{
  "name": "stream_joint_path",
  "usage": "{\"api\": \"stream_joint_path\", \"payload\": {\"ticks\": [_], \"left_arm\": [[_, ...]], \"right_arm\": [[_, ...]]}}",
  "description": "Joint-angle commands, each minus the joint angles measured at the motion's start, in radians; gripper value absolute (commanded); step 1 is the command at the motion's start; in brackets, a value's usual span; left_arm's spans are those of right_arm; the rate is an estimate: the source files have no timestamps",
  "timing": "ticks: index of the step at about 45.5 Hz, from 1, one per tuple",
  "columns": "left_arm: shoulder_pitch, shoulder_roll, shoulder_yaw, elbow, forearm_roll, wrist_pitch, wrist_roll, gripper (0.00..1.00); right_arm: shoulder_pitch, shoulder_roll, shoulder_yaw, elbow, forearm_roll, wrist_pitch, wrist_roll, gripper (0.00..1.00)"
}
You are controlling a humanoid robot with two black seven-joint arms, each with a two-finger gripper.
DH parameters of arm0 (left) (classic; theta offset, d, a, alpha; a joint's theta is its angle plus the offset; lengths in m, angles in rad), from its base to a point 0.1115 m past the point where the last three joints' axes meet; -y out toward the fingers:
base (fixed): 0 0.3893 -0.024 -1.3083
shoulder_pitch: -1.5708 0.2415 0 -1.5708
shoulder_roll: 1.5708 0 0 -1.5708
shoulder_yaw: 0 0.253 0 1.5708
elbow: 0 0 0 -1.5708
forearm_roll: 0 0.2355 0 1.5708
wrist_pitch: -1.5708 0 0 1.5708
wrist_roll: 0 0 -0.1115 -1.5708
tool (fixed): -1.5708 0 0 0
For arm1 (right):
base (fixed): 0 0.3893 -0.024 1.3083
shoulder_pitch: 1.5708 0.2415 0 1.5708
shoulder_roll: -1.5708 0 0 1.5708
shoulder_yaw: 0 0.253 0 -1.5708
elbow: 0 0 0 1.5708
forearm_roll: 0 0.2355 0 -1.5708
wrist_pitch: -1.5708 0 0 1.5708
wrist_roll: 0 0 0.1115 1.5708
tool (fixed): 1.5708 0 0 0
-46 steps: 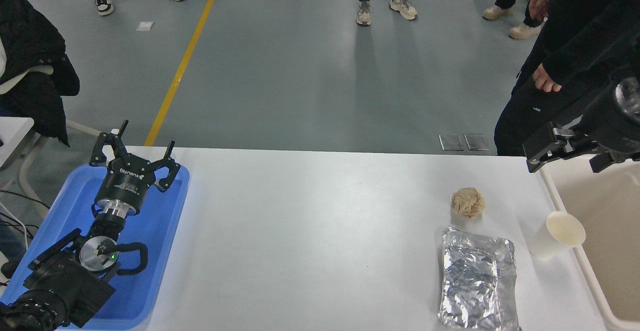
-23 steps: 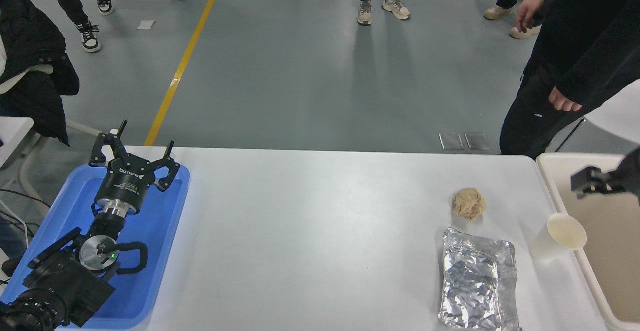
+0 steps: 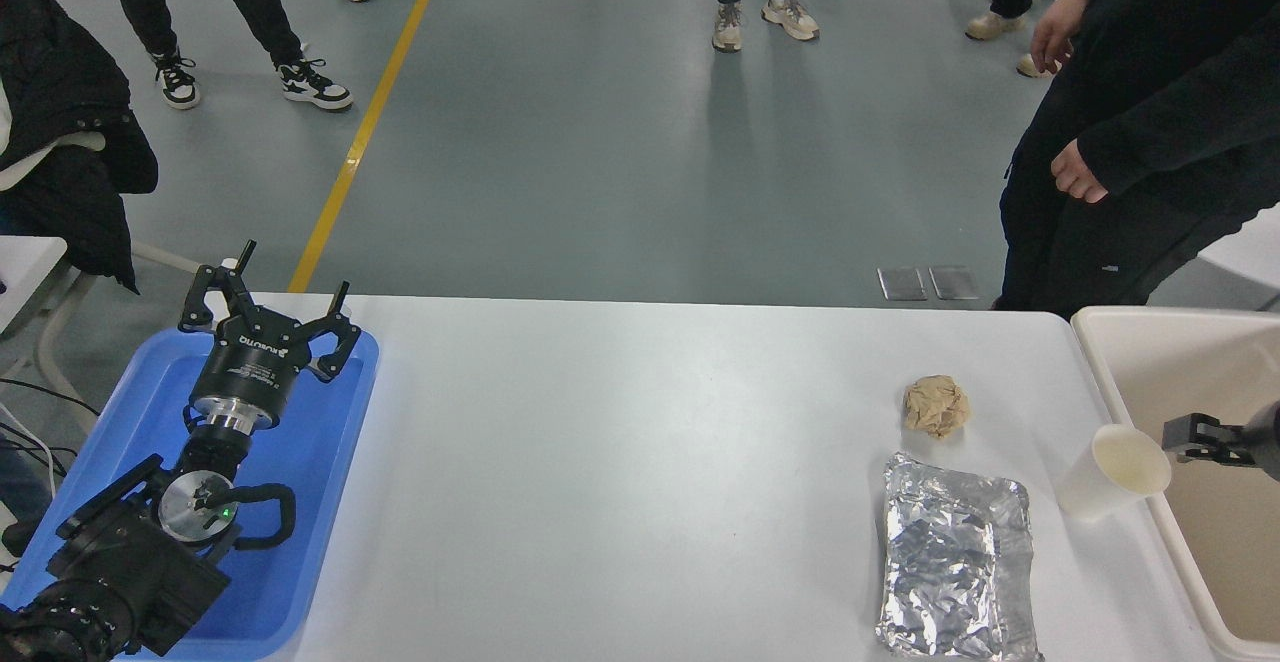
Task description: Pick up paper cup place in dustbin
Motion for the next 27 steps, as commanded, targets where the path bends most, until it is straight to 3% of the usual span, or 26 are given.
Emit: {"api": "stream_joint_path", "payload": {"ticks": [1,27], "left_arm": [[0.0,0.0,0.0,0.0,0.0,0.0,0.0,1.0],[0.0,0.0,0.0,0.0,0.0,0.0,0.0,1.0]], "right_arm": [[-0.032,0.001,0.022,-0.009,0.003,-0.03,0.0,1.0],[-0.083,0.039,0.086,-0.008,0.003,-0.047,0.0,1.0]]}}
